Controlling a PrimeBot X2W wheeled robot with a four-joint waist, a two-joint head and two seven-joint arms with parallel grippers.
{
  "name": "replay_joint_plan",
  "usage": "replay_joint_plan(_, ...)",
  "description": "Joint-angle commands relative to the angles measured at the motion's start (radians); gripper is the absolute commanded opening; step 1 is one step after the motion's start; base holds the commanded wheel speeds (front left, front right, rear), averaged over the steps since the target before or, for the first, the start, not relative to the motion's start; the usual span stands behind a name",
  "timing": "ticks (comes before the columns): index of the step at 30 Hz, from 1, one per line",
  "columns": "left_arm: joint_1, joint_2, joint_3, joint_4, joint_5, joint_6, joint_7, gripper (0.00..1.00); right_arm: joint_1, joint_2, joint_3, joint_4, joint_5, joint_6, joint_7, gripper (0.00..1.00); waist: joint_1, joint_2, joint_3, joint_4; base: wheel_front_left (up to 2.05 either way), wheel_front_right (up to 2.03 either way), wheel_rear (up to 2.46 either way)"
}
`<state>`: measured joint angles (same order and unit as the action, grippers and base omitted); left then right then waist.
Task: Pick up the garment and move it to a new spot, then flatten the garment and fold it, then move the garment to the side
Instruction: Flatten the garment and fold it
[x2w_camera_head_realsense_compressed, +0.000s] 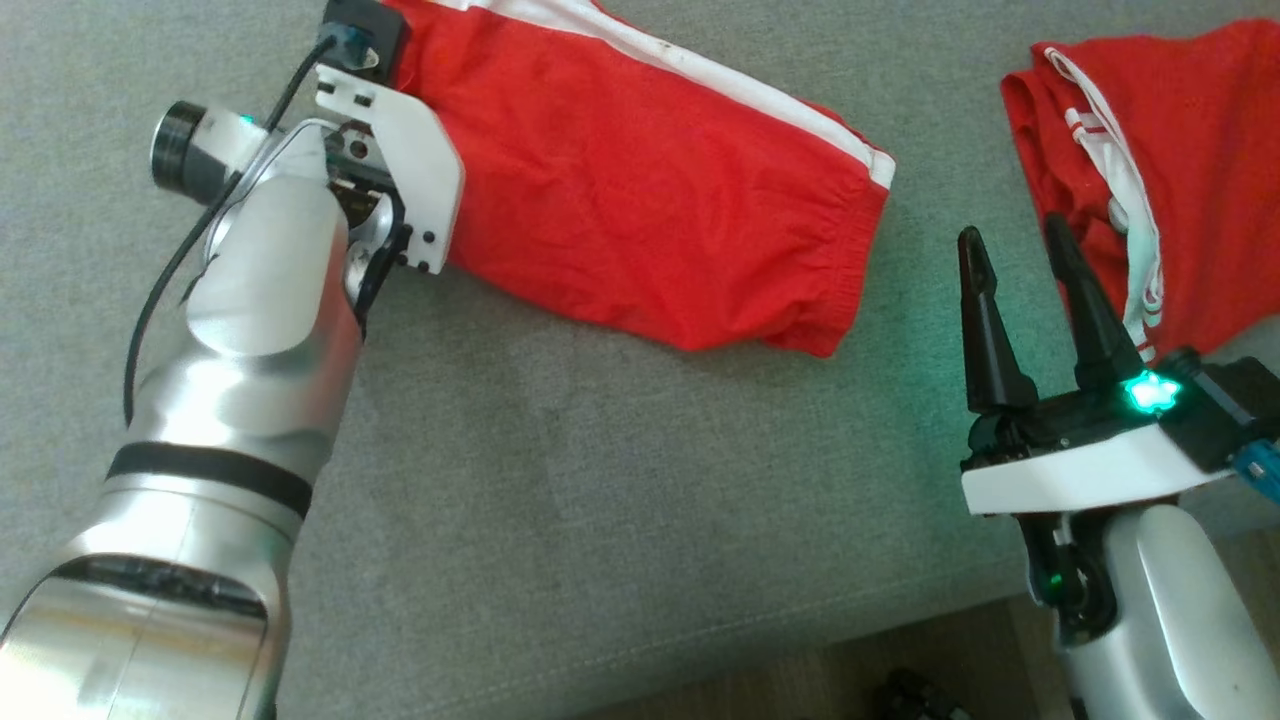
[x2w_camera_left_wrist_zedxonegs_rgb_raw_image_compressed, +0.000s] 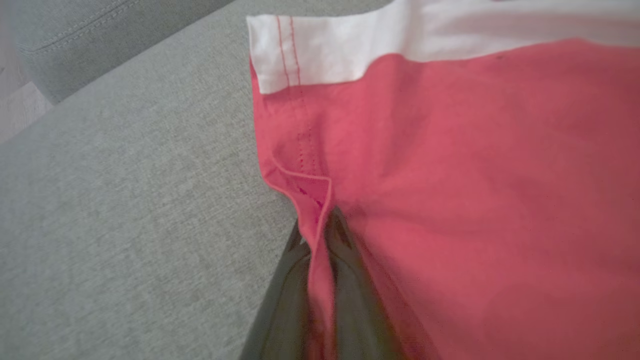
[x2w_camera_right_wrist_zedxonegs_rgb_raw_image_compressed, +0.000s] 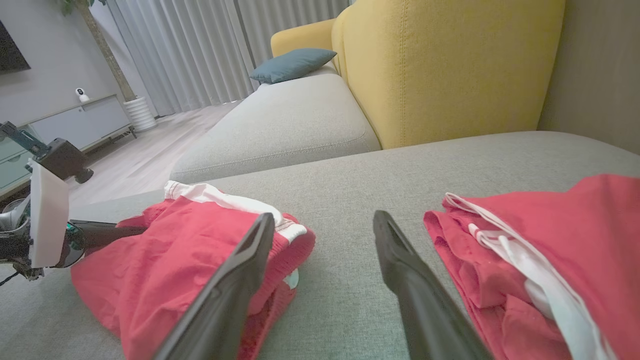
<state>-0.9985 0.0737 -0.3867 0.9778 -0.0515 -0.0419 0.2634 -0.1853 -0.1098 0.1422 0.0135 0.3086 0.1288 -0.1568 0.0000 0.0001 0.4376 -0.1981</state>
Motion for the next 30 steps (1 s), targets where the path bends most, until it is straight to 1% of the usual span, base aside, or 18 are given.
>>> replay_joint_plan(1, 0.047, 0.039, 0.001, 0.049, 0.011, 0.014, 0.035, 0.00, -0.016, -0.001, 0.018, -0.028, 0.007, 0.002, 0.003, 1.00, 0.0000, -0.0001, 0.000, 0.001, 0.00, 0.00, 0.00)
replay_joint_plan(4, 0.043, 0.039, 0.004, 0.043, 0.005, 0.030, 0.003, 0.00, -0.015, -0.001, 0.017, -0.025, 0.010, 0.002, 0.005, 1.00, 0.0000, -0.0001, -0.006, 0.007, 0.00, 0.00, 0.00)
replay_joint_plan(7, 0.076, 0.034, 0.024, 0.021, -0.023, 0.044, -0.050, 0.00, -0.004, -0.001, 0.012, -0.019, 0.009, 0.002, 0.009, 1.00, 0.0000, -0.0001, -0.027, 0.018, 0.00, 0.00, 0.00)
replay_joint_plan(11, 0.172, 0.041, 0.054, -0.043, -0.061, 0.071, -0.128, 0.00, 0.018, -0.003, 0.008, -0.015, 0.011, 0.002, 0.018, 1.00, 0.0000, -0.0001, -0.067, 0.045, 0.00, 0.00, 0.00)
replay_joint_plan(15, 0.313, 0.054, 0.067, -0.152, -0.085, 0.093, -0.177, 0.00, 0.046, -0.006, 0.004, -0.015, 0.011, 0.002, 0.031, 1.00, 0.0000, -0.0001, -0.114, 0.073, 0.00, 0.00, 0.00)
replay_joint_plan(18, 0.427, 0.059, 0.075, -0.259, -0.107, 0.107, -0.178, 0.00, 0.067, -0.011, -0.005, -0.020, 0.003, 0.002, 0.043, 1.00, 0.0000, -0.0001, -0.137, 0.093, 0.00, 0.00, 0.00)
replay_joint_plan(24, 0.594, 0.059, 0.070, -0.456, -0.134, 0.131, -0.128, 0.00, 0.092, -0.011, -0.015, -0.034, -0.013, 0.002, 0.066, 1.00, 0.0000, -0.0001, -0.162, 0.109, 0.00, 0.00, 0.00)
replay_joint_plan(25, 0.613, 0.058, 0.072, -0.484, -0.138, 0.137, -0.127, 0.24, 0.095, -0.011, -0.017, -0.037, -0.015, 0.002, 0.069, 1.00, 0.0000, -0.0001, -0.165, 0.109, 0.00, 0.00, 0.00)
replay_joint_plan(26, 0.629, 0.059, 0.072, -0.510, -0.138, 0.146, -0.128, 0.85, 0.097, -0.010, -0.018, -0.041, -0.018, 0.002, 0.074, 1.00, 0.0000, -0.0001, -0.167, 0.110, 0.00, 0.00, 0.00)
replay_joint_plan(27, 0.644, 0.057, 0.072, -0.535, -0.139, 0.152, -0.133, 1.00, 0.100, -0.010, -0.022, -0.044, -0.025, 0.002, 0.080, 1.00, 0.0000, -0.0001, -0.171, 0.110, 0.00, 0.00, 0.00)
replay_joint_plan(30, 0.679, 0.057, 0.077, -0.608, -0.129, 0.187, -0.176, 1.00, 0.108, -0.005, -0.038, -0.058, -0.050, 0.002, 0.102, 1.00, 0.0000, -0.0001, -0.181, 0.113, 0.00, 0.00, 0.00)
